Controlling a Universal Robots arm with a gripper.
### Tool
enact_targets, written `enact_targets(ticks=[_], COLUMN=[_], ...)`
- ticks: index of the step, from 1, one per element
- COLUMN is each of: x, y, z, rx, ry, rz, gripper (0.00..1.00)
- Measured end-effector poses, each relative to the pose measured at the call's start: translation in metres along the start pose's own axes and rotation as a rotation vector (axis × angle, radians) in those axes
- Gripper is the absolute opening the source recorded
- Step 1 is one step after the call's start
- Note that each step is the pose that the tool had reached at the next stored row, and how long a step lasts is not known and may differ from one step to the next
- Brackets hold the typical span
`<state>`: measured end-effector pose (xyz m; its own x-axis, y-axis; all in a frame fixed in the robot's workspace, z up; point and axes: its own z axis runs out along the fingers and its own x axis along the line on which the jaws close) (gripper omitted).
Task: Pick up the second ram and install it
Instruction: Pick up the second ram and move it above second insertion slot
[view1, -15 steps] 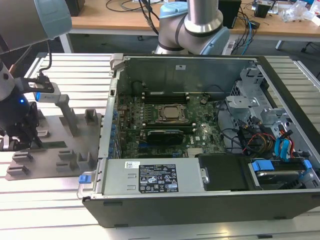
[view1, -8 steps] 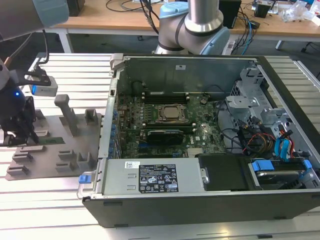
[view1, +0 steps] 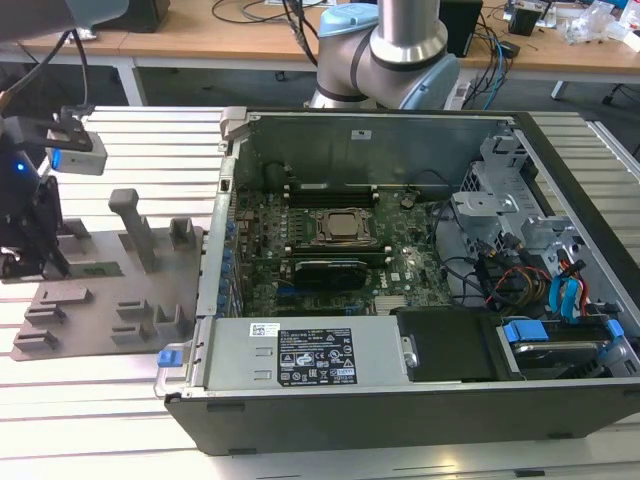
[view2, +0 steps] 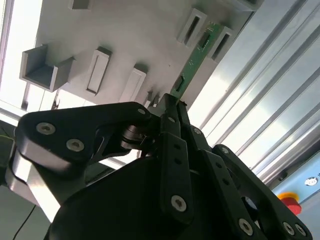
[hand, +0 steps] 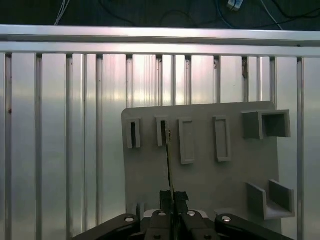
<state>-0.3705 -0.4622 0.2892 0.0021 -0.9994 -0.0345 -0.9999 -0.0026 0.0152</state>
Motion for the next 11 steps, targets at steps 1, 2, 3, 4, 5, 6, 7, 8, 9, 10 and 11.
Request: enact_targets(ticks=[1, 2, 3, 4, 5, 6, 7, 8, 9, 10, 11], x=[-0.0002, -0.0003, -0.0004, -0.0005, -0.0005, -0.0006, -0.0007, -0.0008, -0.0009, -0.0010, -0.0010], y=[0.0001, 0.0001, 0.0001, 0.0002, 0.0002, 0.0003, 0.0003, 0.0004, 0.0004, 0.0004, 0.0004], z=[-0.0039, -0.0072, -0.0102, -0.0131, -0.0151, -0.0174, -0.0213, -0.0239, -0.0260, -0.0277, -0.0296], rx=[0.0000, 0.0000, 0.0000, -0.0001, 0.0000, -0.0001, -0.0001, 0.0000, 0.0000, -0.0001, -0.0001], ry=[0.0000, 0.0000, -0.0001, 0.0000, 0.0000, 0.0000, 0.0000, 0.0000, 0.0000, 0.0000, 0.0000], rz=[0.000, 0.000, 0.000, 0.000, 0.000, 0.000, 0.000, 0.000, 0.000, 0.000, 0.000], gripper=[0.14, 0.14, 0.14, 0.14, 0.14, 0.14, 0.14, 0.14, 0.14, 0.14, 0.14])
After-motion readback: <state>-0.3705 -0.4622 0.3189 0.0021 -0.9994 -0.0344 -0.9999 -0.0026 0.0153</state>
